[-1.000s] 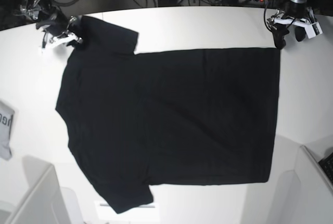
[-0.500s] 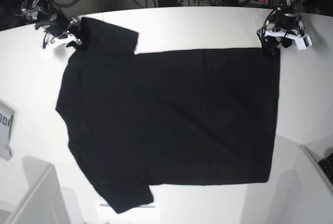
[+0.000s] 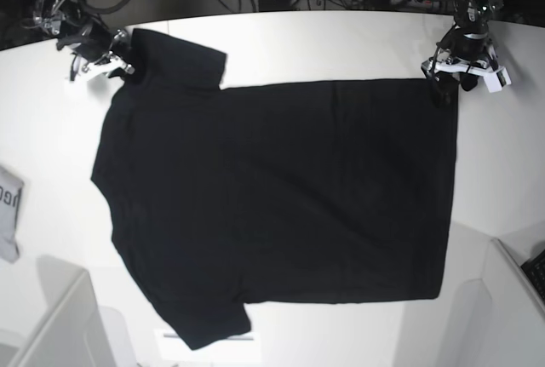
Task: Fold the T-shirt properly
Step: 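Lower both grippers onto the shirt's shoulder corners by the collar, then grasp the shoulder corners with both grippers and lift slightly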
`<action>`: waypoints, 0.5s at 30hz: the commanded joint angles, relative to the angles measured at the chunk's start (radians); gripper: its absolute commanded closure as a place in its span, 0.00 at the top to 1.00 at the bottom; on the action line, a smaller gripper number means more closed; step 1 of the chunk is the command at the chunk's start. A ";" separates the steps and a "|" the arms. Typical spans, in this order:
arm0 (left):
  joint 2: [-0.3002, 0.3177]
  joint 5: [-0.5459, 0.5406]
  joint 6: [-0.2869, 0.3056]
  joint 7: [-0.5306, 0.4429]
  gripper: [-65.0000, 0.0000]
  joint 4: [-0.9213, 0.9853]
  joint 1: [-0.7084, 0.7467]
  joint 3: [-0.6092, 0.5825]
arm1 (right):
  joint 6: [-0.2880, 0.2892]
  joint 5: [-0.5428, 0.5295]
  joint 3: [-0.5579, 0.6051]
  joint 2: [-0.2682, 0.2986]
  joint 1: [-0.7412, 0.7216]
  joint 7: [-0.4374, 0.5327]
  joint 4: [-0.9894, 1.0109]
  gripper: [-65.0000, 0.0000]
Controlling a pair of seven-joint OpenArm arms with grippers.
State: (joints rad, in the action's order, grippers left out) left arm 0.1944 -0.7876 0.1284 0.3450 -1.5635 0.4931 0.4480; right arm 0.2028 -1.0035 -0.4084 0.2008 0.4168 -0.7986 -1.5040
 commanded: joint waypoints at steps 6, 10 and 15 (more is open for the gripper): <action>0.004 -0.005 -0.011 0.042 0.62 0.001 0.005 -0.005 | -0.041 0.094 -0.004 0.012 0.006 -0.035 0.010 0.00; 0.004 -0.005 -0.011 0.042 0.42 0.001 0.005 -0.005 | -0.041 0.094 -0.002 0.012 0.003 -0.035 0.010 0.00; 0.006 -0.005 -0.009 0.042 0.17 0.001 0.005 -0.005 | -0.041 0.094 -0.004 0.012 0.001 -0.032 0.010 0.00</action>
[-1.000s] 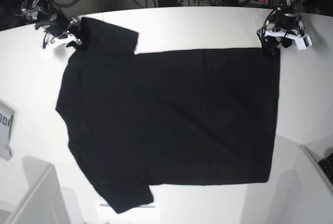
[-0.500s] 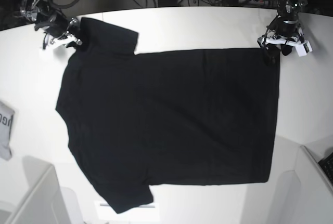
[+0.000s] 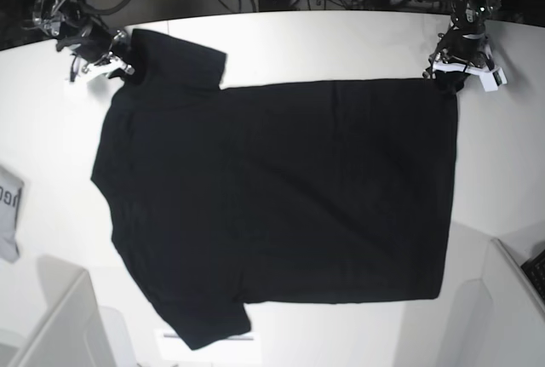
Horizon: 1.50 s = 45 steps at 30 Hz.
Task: Fold the T-shirt properly
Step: 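Grasp the shoulder corners with both grippers and lift slightly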
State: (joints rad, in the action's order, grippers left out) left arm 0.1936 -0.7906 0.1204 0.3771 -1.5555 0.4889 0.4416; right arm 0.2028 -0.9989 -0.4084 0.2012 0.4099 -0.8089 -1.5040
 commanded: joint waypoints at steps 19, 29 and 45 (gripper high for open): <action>0.039 0.010 0.147 0.010 0.00 -0.119 0.127 0.013 | -0.041 0.090 -0.007 0.008 0.090 -0.017 -0.143 0.00; 0.086 0.012 0.149 0.010 0.00 -0.196 0.247 0.013 | -0.041 0.090 -0.007 0.004 0.185 -0.016 -0.252 0.00; 0.091 0.001 0.146 0.010 0.00 -0.346 0.256 0.013 | -0.047 0.090 -0.005 0.010 0.120 -0.048 -0.407 0.00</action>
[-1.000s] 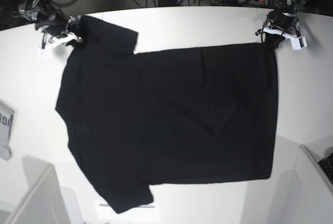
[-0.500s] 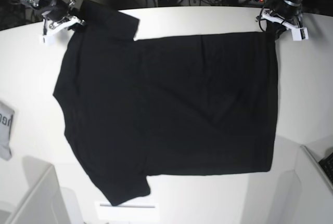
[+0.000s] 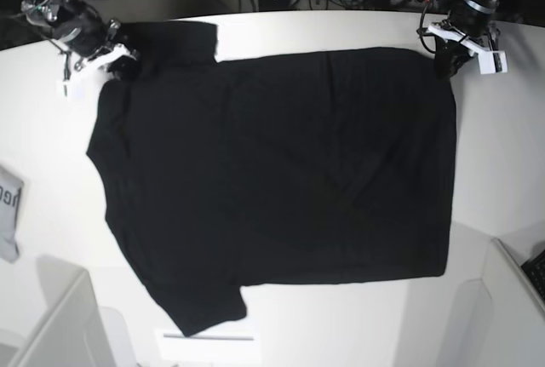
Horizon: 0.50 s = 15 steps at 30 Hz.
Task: Fold the T-shirt properly
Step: 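Grasp the shoulder corners with both grippers and lift slightly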
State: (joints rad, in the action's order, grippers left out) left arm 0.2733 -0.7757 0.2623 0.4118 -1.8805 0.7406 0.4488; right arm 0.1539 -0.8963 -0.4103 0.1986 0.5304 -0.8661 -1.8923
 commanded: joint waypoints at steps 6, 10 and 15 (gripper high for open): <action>0.010 -0.015 -0.057 -0.024 0.00 -0.023 -0.037 0.003 | 0.000 -0.011 -0.005 0.012 -0.125 -0.110 -0.017 0.00; 0.010 -0.015 -0.068 -0.024 0.00 -0.021 -0.069 -0.005 | -0.007 -0.011 -0.005 0.012 -0.197 -0.153 -0.016 0.00; -0.006 -0.015 -0.070 -0.015 0.00 -0.020 -0.109 0.000 | -0.093 -0.011 -0.003 0.012 -0.284 -0.192 0.027 0.00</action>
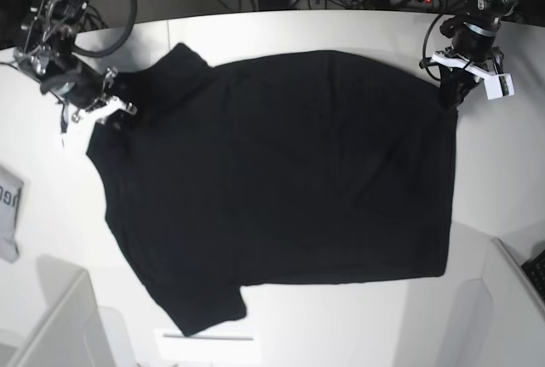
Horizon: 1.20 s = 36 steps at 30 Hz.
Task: Fold the T-shirt properly
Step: 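Grasp the shoulder corners with both grippers and lift slightly, then drag the shirt toward the robot with both grippers, straightening it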
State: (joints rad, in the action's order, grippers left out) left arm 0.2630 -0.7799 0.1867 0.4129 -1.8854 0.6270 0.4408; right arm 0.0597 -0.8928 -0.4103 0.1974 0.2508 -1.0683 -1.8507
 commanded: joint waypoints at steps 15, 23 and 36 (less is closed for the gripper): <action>-0.103 0.000 0.007 0.353 0.00 -0.013 -0.201 0.186 | -0.001 -0.013 0.006 0.049 -0.199 0.003 0.220 0.00; -0.103 0.000 0.006 0.349 0.00 0.037 -0.215 0.191 | -0.001 -0.013 0.008 0.070 -0.282 0.003 0.323 0.00; -0.106 -0.003 0.006 0.355 0.00 0.065 -0.249 0.223 | -0.001 -0.013 0.008 0.076 -0.362 -0.002 0.382 0.00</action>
State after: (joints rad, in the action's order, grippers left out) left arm 0.1474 -0.7692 0.1871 0.7822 -1.8023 0.3771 0.6594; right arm 0.0593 -0.8871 -0.3988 0.2573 -0.0895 -1.0821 -1.4525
